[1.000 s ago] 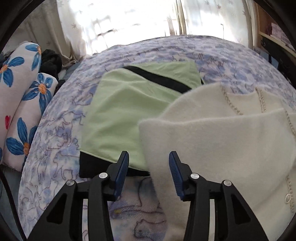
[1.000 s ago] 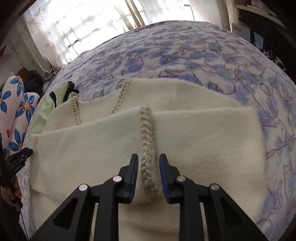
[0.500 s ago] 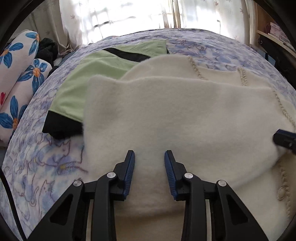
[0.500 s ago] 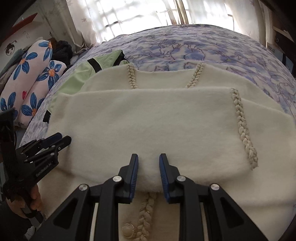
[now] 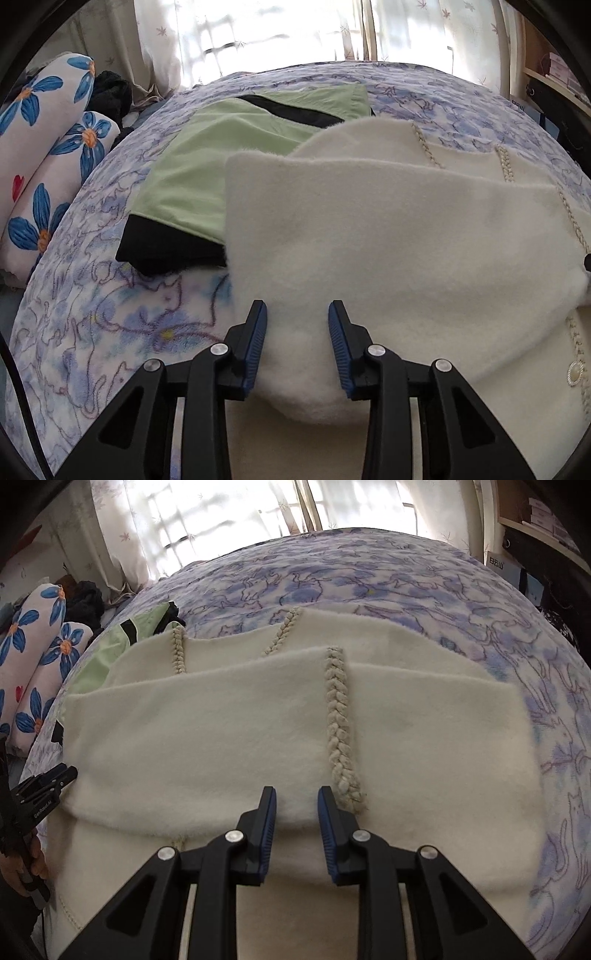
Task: Fold large clothes
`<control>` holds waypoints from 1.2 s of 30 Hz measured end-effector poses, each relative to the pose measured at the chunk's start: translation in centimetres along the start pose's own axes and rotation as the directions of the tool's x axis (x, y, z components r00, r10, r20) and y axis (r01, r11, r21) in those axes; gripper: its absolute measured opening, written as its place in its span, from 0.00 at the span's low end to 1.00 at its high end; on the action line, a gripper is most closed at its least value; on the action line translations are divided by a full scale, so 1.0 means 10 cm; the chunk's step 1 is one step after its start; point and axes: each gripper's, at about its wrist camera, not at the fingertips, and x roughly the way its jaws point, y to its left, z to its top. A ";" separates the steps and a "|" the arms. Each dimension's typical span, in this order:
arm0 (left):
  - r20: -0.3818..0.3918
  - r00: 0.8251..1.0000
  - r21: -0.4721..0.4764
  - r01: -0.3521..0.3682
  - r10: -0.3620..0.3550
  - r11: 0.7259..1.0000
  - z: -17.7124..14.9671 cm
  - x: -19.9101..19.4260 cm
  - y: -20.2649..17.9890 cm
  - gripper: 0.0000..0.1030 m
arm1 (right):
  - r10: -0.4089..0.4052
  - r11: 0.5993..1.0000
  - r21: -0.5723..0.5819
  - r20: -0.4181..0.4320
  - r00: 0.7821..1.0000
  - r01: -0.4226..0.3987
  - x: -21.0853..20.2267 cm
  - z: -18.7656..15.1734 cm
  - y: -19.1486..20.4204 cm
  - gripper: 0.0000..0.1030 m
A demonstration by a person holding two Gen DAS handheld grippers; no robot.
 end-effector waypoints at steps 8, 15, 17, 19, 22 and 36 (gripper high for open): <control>0.018 1.000 -0.088 0.015 -0.013 0.996 0.61 0.23 -0.06 0.33 | 0.046 0.999 -0.017 0.018 0.999 -0.045 0.33 0.55 0.47 0.22; -0.011 1.000 -0.131 -0.014 0.013 0.991 0.78 0.60 0.09 0.33 | -0.109 0.994 -0.004 0.016 0.994 0.109 0.62 0.77 0.20 0.22; -0.009 1.000 -0.128 -0.004 0.003 0.992 0.76 0.63 0.14 0.33 | -0.110 0.994 0.024 0.026 0.994 0.109 0.59 0.76 -0.03 0.20; -0.001 1.000 -0.119 0.004 -0.004 0.993 0.73 0.64 0.17 0.33 | -0.045 0.998 0.048 0.024 0.999 0.044 0.55 0.73 -0.22 0.15; 0.005 1.000 -0.097 -0.012 0.012 0.995 0.73 0.64 0.14 0.33 | -0.046 0.998 0.035 0.027 0.999 0.045 0.51 0.70 -0.23 0.13; -0.024 0.999 -0.027 -0.040 0.039 0.999 0.69 0.53 0.07 0.39 | -0.091 0.995 0.047 0.000 0.996 0.091 0.38 0.63 -0.10 0.17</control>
